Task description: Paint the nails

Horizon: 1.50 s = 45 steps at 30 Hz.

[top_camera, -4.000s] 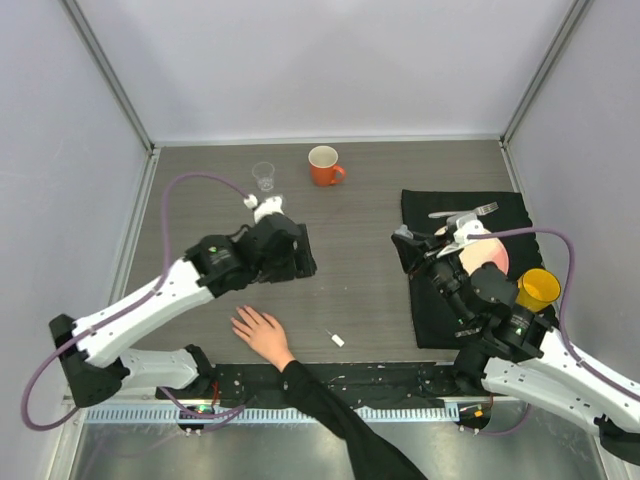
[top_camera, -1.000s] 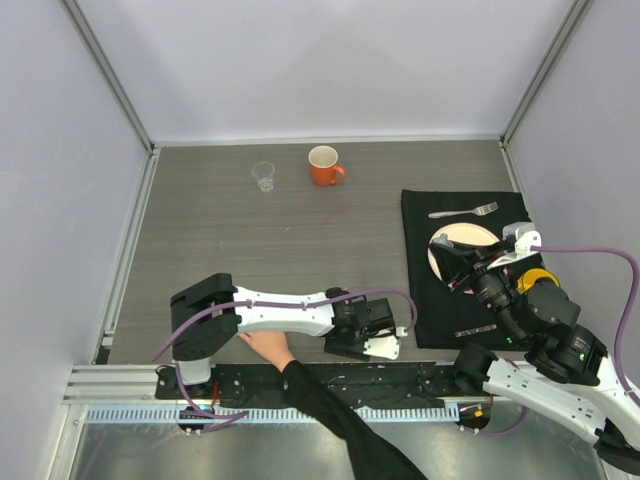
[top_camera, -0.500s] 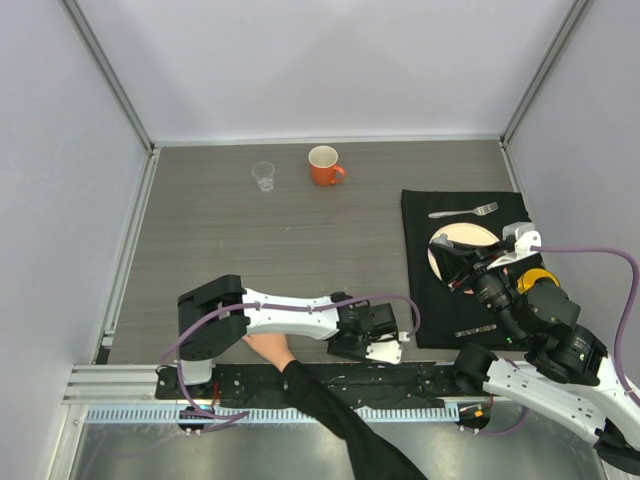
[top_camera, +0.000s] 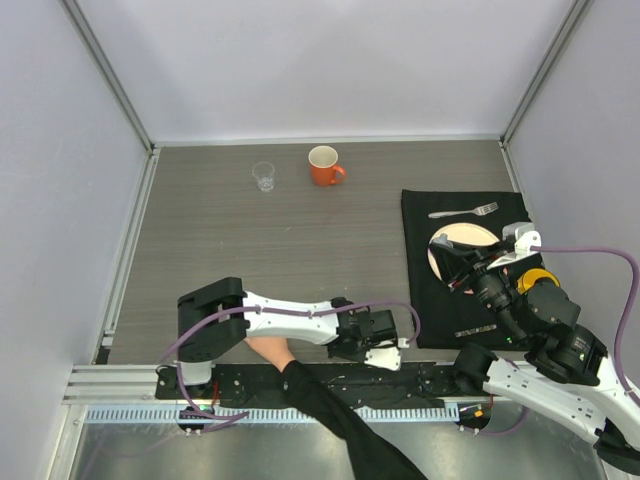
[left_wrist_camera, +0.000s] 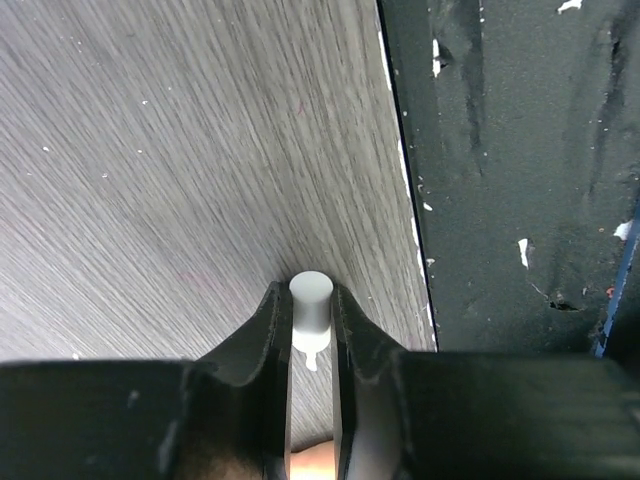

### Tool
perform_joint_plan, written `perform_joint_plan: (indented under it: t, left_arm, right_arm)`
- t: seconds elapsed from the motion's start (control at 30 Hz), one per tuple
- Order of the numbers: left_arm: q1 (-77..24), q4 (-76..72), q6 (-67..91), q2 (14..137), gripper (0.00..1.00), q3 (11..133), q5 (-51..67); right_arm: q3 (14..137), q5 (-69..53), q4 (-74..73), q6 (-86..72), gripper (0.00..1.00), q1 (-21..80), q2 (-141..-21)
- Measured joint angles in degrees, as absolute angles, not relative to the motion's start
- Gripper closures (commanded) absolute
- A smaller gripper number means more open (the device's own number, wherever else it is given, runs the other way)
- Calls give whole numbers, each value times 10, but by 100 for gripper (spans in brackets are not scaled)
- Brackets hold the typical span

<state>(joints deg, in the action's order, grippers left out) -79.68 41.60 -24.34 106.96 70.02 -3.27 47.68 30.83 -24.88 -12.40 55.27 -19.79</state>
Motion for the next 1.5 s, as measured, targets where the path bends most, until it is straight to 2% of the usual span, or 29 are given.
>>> perform_joint_plan:
  t: [0.1,0.27,0.57,0.67,0.83,1.0,1.13,1.3,1.5]
  left_arm:
    - [-798,404,-239,1060,100,690,-39]
    - [-795,369,-240,1018,100,677,-98]
    - [-769,307,-204,797,100,768,-225]
    - [-753,258,-150,708,100,779,-265]
    - [-721,229,1,581,100,785,-318]
    - [-698,229,138,533,100,808,-314]
    - [-696,236,200,549,100,837,-273]
    - [-679,235,252,575,100,832,-224]
    - [-671,165,295,557,99,734,-188]
  right_arm:
    - [477,308,-249,-124,99,553,-199]
    - [477,308,-246,-124,99,553,-205]
    - [458,300,-224,-110,99,553,-238]
    - [443,252,-202,-84,99,553,-248]
    - [436,96,-166,-41,99,552,-291]
    - [446,-66,-140,-12,99,552,-387]
    - [449,-146,-129,9,99,552,-439]
    - [459,-173,-101,19,99,552,-443]
    - [455,-148,-35,15,99,552,-411]
